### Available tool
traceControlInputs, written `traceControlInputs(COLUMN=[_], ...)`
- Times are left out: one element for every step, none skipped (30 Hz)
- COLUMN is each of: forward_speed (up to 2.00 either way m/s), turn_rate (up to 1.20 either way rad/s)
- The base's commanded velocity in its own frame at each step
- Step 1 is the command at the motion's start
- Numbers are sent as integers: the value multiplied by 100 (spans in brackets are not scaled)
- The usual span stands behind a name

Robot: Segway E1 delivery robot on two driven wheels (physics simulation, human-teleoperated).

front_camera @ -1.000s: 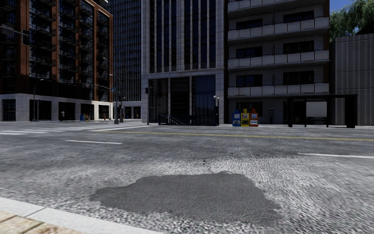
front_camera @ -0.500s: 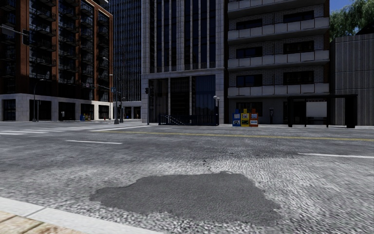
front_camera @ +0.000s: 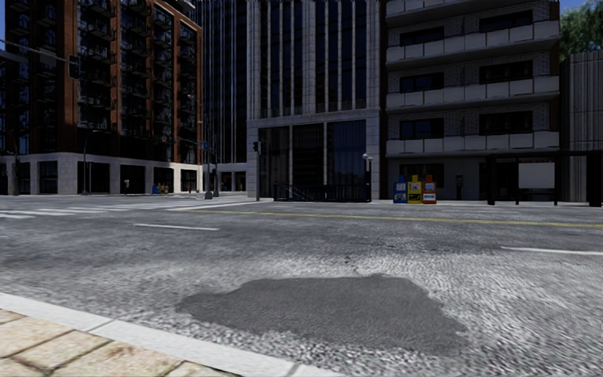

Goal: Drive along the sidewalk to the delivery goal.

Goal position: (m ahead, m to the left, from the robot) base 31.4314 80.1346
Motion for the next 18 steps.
traceControlInputs(forward_speed=[-28,-29,-29,-30,-34,-35,-36,-36,-36,-36,-36,-36,-36,-36,-36,-36,-37,-37], turn_rate=[39,41,42,42,42,42,42,42,42,46,48,48,48,48,48,49,52,52])
